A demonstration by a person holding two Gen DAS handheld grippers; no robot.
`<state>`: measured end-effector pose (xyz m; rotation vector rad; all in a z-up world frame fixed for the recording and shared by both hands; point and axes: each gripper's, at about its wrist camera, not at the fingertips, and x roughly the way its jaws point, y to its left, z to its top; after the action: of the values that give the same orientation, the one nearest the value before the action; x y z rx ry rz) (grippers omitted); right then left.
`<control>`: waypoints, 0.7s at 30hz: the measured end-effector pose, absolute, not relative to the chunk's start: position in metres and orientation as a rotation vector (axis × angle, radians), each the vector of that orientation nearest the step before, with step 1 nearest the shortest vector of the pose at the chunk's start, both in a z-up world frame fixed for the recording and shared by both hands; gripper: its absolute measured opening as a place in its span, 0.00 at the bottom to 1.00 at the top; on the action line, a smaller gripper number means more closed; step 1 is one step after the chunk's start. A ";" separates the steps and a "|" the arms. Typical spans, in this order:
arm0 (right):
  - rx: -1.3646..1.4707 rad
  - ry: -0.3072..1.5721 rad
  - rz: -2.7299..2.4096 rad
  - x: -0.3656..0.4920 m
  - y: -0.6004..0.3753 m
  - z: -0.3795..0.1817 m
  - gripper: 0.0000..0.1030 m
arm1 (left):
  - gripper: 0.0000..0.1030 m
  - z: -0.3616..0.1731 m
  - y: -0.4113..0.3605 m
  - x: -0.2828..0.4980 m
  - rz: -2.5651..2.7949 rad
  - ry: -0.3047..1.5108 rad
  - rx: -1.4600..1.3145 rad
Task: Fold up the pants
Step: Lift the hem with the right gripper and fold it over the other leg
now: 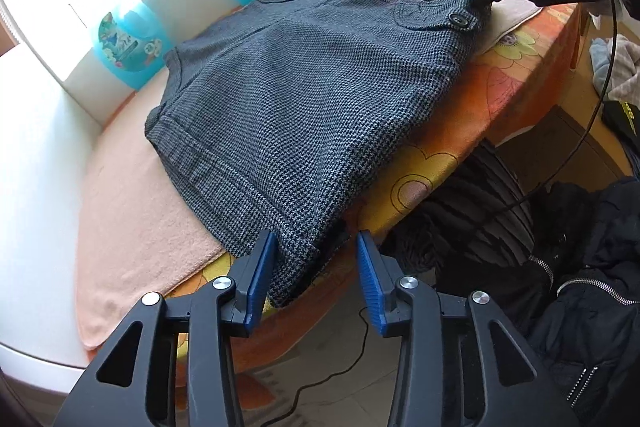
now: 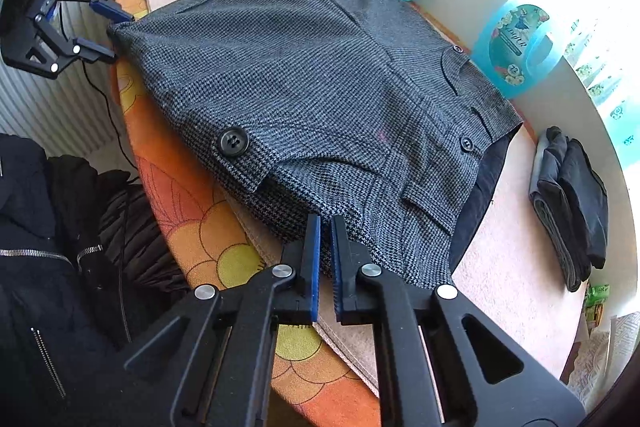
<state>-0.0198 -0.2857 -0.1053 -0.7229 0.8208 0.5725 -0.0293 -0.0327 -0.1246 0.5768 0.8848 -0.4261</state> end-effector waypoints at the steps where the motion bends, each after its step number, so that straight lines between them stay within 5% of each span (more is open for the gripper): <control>1: -0.719 0.815 0.558 -0.019 -0.286 -0.104 0.03 | 0.37 -0.123 -0.031 -0.028 -0.427 0.890 0.558; 2: -0.712 0.810 0.545 -0.018 -0.287 -0.102 0.03 | 0.27 -0.122 -0.029 -0.026 -0.417 0.886 0.548; 10: -0.665 0.831 0.616 -0.022 -0.293 -0.099 0.04 | 0.14 -0.107 -0.019 -0.023 -0.436 0.868 0.460; 13: -0.706 0.833 0.636 -0.028 -0.288 -0.106 0.23 | 0.13 -0.098 -0.016 -0.019 -0.439 0.848 0.429; 15: -0.744 0.816 0.649 -0.034 -0.284 -0.111 0.50 | 0.13 -0.093 -0.015 -0.017 -0.442 0.840 0.419; 21: -0.813 0.810 0.602 -0.029 -0.276 -0.128 0.51 | 0.13 -0.081 -0.014 -0.015 -0.445 0.801 0.406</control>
<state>-0.0295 -0.2756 -0.1276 -0.8128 0.8105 0.6015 -0.0146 -0.0144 -0.0810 0.4056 0.8012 -0.4451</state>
